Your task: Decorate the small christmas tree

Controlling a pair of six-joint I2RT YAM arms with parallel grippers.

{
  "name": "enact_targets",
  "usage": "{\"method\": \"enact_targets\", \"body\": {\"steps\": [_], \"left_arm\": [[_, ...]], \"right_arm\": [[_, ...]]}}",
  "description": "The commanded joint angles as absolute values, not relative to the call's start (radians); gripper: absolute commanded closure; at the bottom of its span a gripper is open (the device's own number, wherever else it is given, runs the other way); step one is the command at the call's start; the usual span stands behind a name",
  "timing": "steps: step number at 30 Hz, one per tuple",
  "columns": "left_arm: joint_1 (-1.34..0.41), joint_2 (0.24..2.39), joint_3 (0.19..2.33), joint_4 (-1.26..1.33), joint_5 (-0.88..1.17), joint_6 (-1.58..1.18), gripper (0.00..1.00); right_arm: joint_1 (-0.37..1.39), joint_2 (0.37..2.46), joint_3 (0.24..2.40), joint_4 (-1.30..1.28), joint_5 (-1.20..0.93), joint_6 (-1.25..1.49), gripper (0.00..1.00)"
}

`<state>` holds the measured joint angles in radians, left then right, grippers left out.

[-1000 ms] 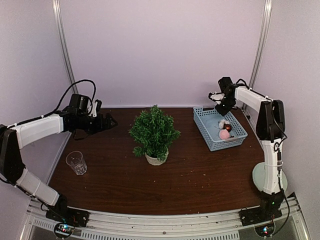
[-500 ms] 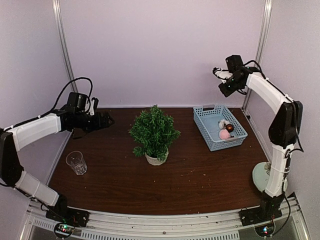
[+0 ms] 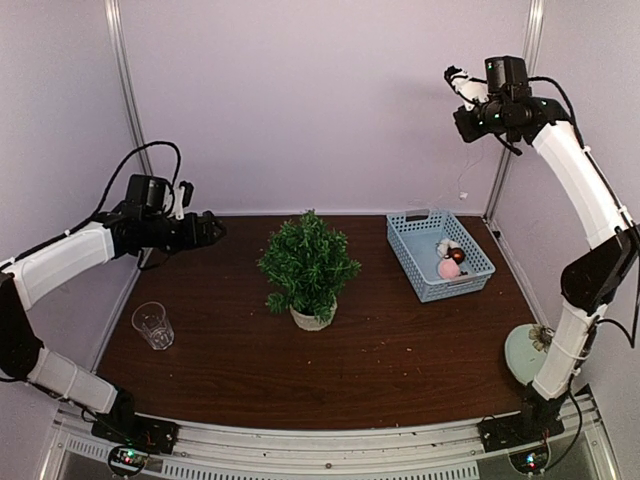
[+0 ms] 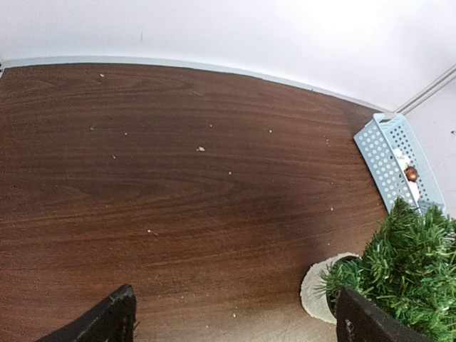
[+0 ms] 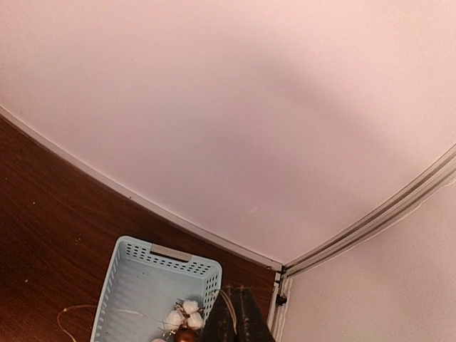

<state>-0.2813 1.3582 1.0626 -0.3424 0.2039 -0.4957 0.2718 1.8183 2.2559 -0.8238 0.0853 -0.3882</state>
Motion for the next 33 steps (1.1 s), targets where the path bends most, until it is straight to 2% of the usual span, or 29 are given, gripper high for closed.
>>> {"method": "enact_targets", "body": {"steps": [1, 8, 21, 27, 33], "left_arm": [[-0.287, 1.309, 1.111, -0.322, 0.223, -0.445, 0.02], [-0.346, 1.251, 1.130, -0.276, 0.265, -0.372, 0.02], [-0.540, 1.181, 1.130, -0.130, 0.337, -0.229, 0.03], [-0.644, 1.196, 1.109, -0.039, 0.359, -0.207, 0.02], [-0.796, 1.251, 1.092, 0.152, 0.325, -0.186, 0.12]], "right_arm": [[0.296, 1.739, 2.340, -0.817, 0.064, -0.355, 1.00], [0.353, 1.688, 2.426, -0.803, 0.010, -0.315, 1.00], [0.502, 1.623, 2.429, -0.761, -0.027, -0.257, 1.00], [0.569, 1.561, 2.280, -0.718, 0.012, -0.245, 1.00], [0.627, 1.474, 2.092, -0.669, 0.073, -0.197, 1.00]]}}
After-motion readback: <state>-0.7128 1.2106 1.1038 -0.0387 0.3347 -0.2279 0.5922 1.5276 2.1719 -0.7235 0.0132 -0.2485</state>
